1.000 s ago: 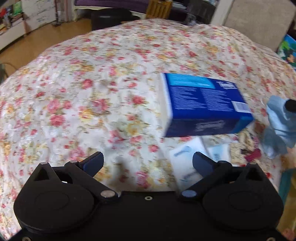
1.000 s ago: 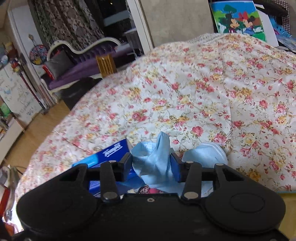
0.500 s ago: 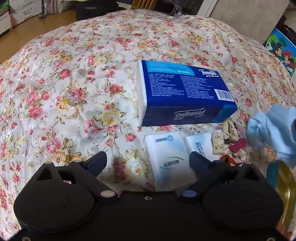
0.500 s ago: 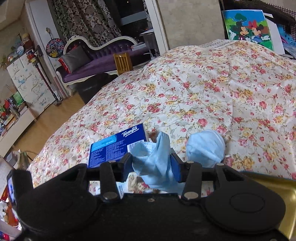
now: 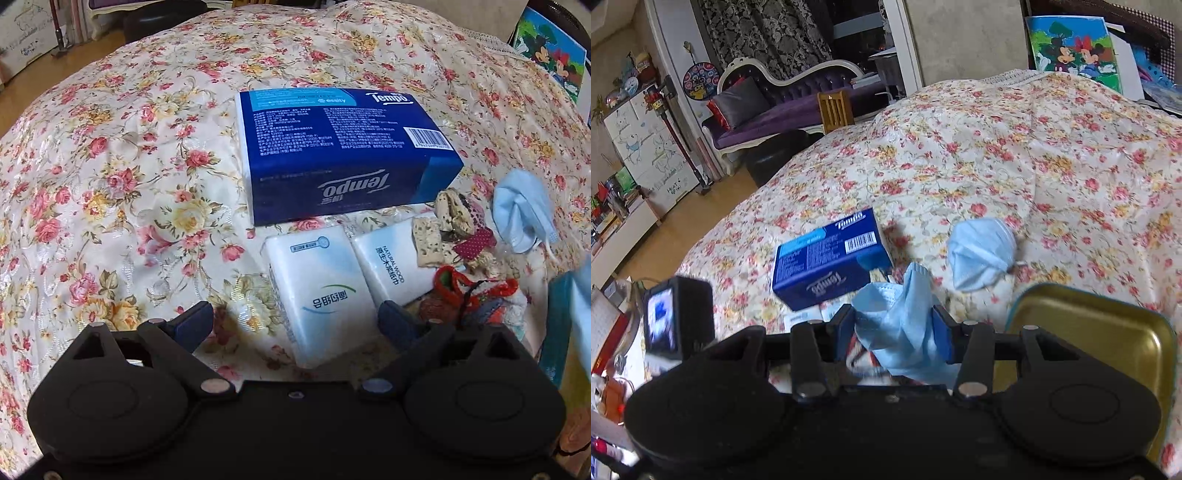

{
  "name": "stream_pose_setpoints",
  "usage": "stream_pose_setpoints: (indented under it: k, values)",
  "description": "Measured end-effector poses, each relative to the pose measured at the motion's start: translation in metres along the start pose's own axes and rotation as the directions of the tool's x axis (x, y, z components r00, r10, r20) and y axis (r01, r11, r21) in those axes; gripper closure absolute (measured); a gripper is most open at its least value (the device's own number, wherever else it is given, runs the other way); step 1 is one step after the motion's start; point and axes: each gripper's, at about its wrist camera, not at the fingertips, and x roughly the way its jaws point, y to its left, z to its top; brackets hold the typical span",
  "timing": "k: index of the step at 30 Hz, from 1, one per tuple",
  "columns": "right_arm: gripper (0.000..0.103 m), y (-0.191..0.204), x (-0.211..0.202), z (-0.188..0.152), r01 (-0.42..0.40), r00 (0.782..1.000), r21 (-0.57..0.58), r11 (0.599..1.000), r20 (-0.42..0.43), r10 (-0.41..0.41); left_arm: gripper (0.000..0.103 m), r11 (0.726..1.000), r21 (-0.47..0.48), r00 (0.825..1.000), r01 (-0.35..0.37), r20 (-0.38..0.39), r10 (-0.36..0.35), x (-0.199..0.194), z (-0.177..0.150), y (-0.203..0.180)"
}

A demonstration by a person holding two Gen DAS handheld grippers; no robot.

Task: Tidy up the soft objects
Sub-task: 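Lift the blue mask with the right gripper while the left gripper grasps a white tissue pack, then carry the mask and tissue pack over the tray and release both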

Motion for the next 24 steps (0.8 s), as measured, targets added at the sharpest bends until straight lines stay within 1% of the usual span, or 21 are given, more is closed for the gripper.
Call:
stream_pose_setpoints:
  k: [1,2,3,4,5,9,11,13,14,17,20,24]
  values:
    - [0.058,0.001,-0.005,-0.004,0.0,1.0,-0.004,1.0,0.0,0.0,0.018,1.0,-0.009,1.0,0.022,-0.007,-0.022,0.001,0.0,0.002]
    - [0.058,0.001,-0.009,-0.006,0.002,1.0,-0.008,1.0,0.0,-0.002,0.028,0.998,-0.022,0.999,0.051,-0.013,-0.051,0.001,-0.001,0.004]
    - [0.058,0.002,-0.013,-0.009,0.005,1.0,-0.013,1.0,0.001,-0.005,0.041,0.996,-0.033,0.996,0.087,-0.017,-0.088,0.0,-0.001,0.006]
    - [0.058,0.003,-0.018,-0.013,0.008,1.0,-0.02,1.0,0.001,-0.008,0.046,0.992,-0.044,0.993,0.119,-0.014,-0.12,-0.002,-0.002,0.007]
    - [0.058,0.004,-0.024,-0.017,0.013,1.0,-0.027,1.0,0.001,-0.013,0.05,0.99,-0.049,0.991,0.134,-0.009,-0.135,-0.005,-0.003,0.007]
    - [0.058,0.005,-0.04,-0.032,0.019,1.0,-0.041,0.999,-0.006,-0.019,0.053,0.998,-0.005,0.998,0.063,0.029,-0.063,-0.015,-0.012,-0.004]
    - [0.058,0.003,-0.048,-0.04,0.025,1.0,-0.039,0.999,-0.012,-0.025,0.055,0.999,0.021,0.998,0.043,0.049,-0.044,-0.023,-0.016,-0.009]
    - [0.058,-0.001,-0.055,-0.047,0.03,0.999,-0.036,0.999,-0.013,-0.031,0.06,0.999,0.044,0.997,0.03,0.07,-0.033,-0.032,-0.022,-0.014]
    - [0.058,-0.003,-0.06,-0.05,0.033,0.999,-0.036,0.999,-0.01,-0.034,0.064,0.998,0.057,0.996,0.025,0.083,-0.03,-0.038,-0.025,-0.017]
    - [0.058,-0.01,-0.072,-0.058,0.045,0.999,-0.031,0.999,0.003,-0.045,0.066,0.996,0.081,0.994,0.026,0.108,-0.035,-0.055,-0.035,-0.022]
    - [0.058,-0.017,-0.08,-0.063,0.046,0.999,-0.011,0.999,0.01,-0.045,0.069,0.994,0.096,0.991,0.045,0.123,-0.057,-0.071,-0.044,-0.023]
    - [0.058,-0.025,-0.091,-0.07,0.045,0.999,0.009,0.999,0.019,-0.045,0.075,0.993,0.106,0.983,0.048,0.171,-0.065,-0.093,-0.048,-0.025]
